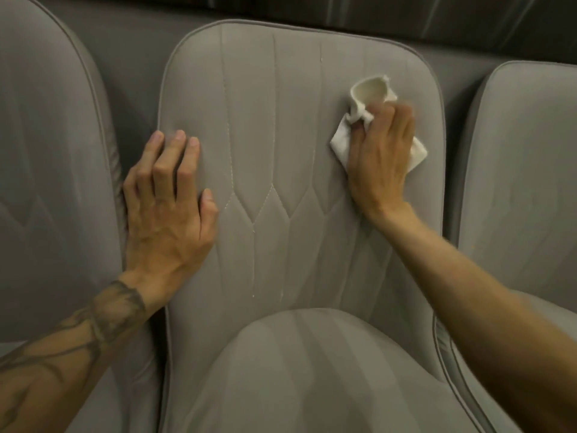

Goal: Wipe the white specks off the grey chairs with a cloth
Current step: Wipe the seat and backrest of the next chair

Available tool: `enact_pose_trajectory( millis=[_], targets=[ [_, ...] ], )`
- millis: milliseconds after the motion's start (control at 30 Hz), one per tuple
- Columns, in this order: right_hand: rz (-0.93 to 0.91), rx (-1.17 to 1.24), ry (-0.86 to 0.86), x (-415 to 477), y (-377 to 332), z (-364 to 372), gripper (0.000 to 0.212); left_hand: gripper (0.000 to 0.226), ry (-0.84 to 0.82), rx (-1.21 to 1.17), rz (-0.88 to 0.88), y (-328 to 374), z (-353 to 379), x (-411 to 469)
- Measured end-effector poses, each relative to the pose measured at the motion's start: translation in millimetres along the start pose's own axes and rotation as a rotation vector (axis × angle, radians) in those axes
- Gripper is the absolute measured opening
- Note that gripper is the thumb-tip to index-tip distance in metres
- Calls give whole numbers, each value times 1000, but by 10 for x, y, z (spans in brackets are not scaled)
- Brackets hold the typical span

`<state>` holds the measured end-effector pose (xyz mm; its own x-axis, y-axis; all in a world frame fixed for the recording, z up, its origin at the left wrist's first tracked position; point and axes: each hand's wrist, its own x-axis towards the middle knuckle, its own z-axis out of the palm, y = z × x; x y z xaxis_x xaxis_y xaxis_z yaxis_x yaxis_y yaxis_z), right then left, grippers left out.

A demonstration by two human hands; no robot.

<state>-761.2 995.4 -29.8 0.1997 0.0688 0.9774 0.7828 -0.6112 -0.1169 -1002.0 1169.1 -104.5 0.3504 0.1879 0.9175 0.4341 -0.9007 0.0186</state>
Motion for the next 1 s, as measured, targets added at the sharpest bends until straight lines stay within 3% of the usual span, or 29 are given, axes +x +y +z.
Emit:
enact_pose_trajectory(
  millis=[133,200,267,333,433,633,733,867,933,1000],
  targets=[
    [-256,48,-315,-1016,-5,-228,25,64,8,-6,5,-4,1,3],
    [-388,75,-404,-994,129,-295,24,63,5,-4,3,1,-3,2],
    [-354,28,-303,-635,214,-209,26,63,7,-1,0,7,-6,8],
    [-157,-32,-110,-215,231,-77,26,63,13,4,2,-6,-2,7],
    [-38,-38,17,-282,136,-9,20,63,16,1,6,-6,5,-2],
    [-289,26,-408,-1478,126,-309,26,63,14,1,3,9,-7,-7],
    [-337,2,-331,-1015,218,-253,24,64,18,-5,-3,19,-15,1],
    [-77,-43,-60,-578,140,-61,19,65,15,2,-3,11,-13,2],
    [-67,-19,-102,-975,62,-55,20,65,14,-5,-8,23,-18,-4],
    [-140,-10,-256,-1522,27,-139,24,65,16,-9,-9,27,-23,-6]
  ],
)
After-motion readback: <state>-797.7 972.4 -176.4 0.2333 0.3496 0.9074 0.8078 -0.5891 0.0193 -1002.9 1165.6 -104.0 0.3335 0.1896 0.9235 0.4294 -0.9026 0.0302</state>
